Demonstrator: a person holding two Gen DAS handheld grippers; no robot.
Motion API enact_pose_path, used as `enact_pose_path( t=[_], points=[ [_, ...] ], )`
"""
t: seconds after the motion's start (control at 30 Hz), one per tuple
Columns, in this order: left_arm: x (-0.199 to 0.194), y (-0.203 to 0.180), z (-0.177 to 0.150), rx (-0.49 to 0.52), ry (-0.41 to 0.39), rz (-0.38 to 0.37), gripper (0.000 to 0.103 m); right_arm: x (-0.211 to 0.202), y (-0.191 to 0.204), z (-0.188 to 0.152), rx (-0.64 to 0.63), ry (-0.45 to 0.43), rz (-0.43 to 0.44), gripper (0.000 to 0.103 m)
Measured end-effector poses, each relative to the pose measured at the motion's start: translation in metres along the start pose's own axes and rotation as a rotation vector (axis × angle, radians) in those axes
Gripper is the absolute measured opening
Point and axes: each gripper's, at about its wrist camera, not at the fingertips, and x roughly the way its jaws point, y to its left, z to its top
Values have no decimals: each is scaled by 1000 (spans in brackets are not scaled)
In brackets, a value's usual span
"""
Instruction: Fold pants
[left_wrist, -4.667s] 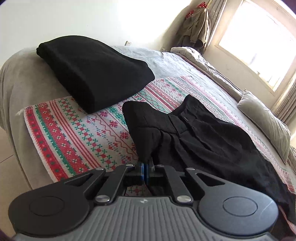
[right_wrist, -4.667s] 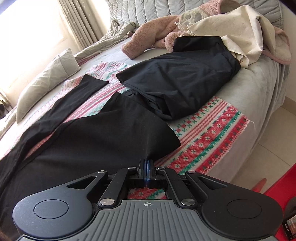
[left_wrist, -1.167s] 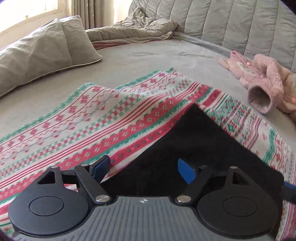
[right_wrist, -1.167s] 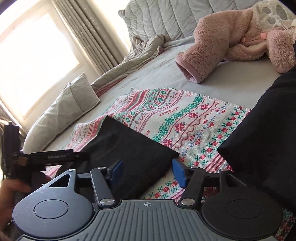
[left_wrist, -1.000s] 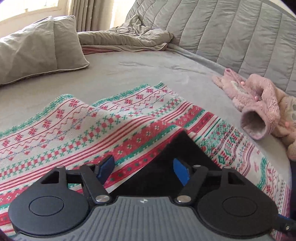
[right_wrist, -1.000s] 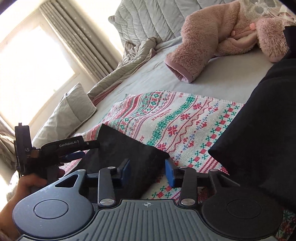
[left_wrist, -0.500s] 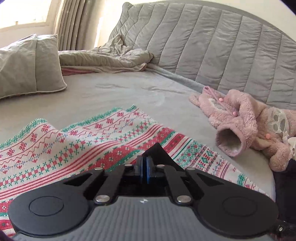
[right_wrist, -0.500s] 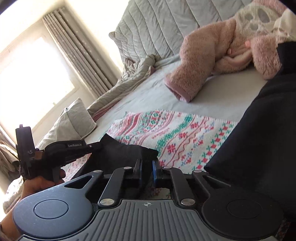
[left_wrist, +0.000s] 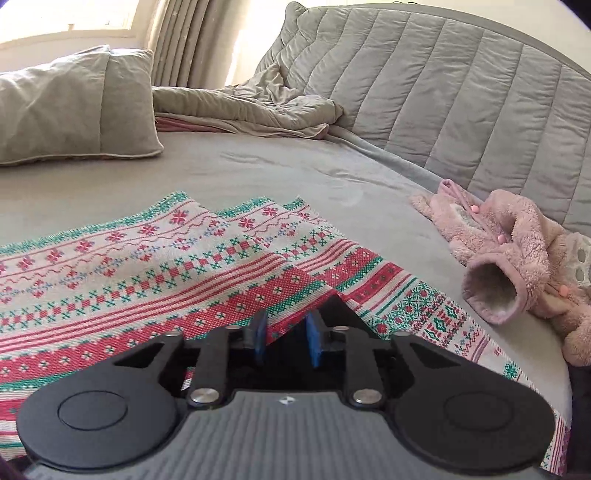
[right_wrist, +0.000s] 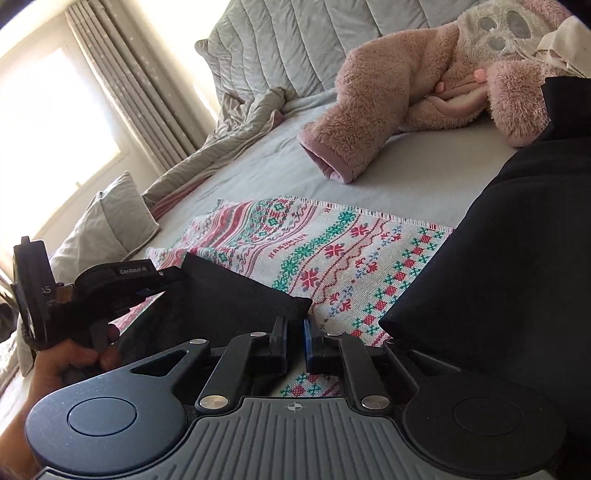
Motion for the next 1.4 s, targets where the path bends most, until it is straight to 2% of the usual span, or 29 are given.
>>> enact_pose_path(
  t=[0.03, 0.07, 0.13, 0.2, 0.27, 0.33, 0.4, 0.57, 0.7, 0.83, 1.07, 1.17, 1.27, 1.4],
  points=[
    [-8, -1, 2, 2, -3, 3, 62, -1, 0, 0, -2, -2, 6, 21],
    [-19, -2, 3, 2, -10, 8, 66, -2, 0, 1, -2, -2, 14, 26],
    [-44, -2, 6, -18, -25, 32, 83, -6, 1, 1, -5, -2, 37, 51],
    [-76, 1, 4, -43, -42, 69, 93, -12, 5, 1, -19, 3, 51, 66],
    [-109, 4, 1, -64, -59, 130, 98, -22, 12, 1, -43, 6, 69, 68],
    [-142, 5, -4, -61, -64, 158, 98, -36, 18, -1, -45, -2, 96, 78],
    [-179, 5, -10, -50, -76, 198, 103, -48, 25, -2, -55, 11, 118, 80],
    [-265, 4, -26, -7, -100, 326, 103, -77, 47, -7, -147, 109, 171, 89],
    [-327, 16, -45, -49, -87, 433, 103, -107, 65, -12, -229, 157, 194, 95],
    [-378, 28, -66, -76, -58, 509, 103, -140, 81, -17, -304, 167, 209, 97],
    [-458, 53, -108, -194, -11, 575, 103, -190, 108, -27, -387, 157, 221, 100],
    [-484, 57, -134, -206, 0, 598, 103, -206, 119, -42, -420, 165, 225, 101],
    [-498, 58, -173, -219, 17, 594, 103, -215, 127, -70, -451, 213, 229, 101],
    [-482, 50, -225, -222, 84, 548, 103, -214, 142, -128, -543, 325, 232, 101]
  ],
)
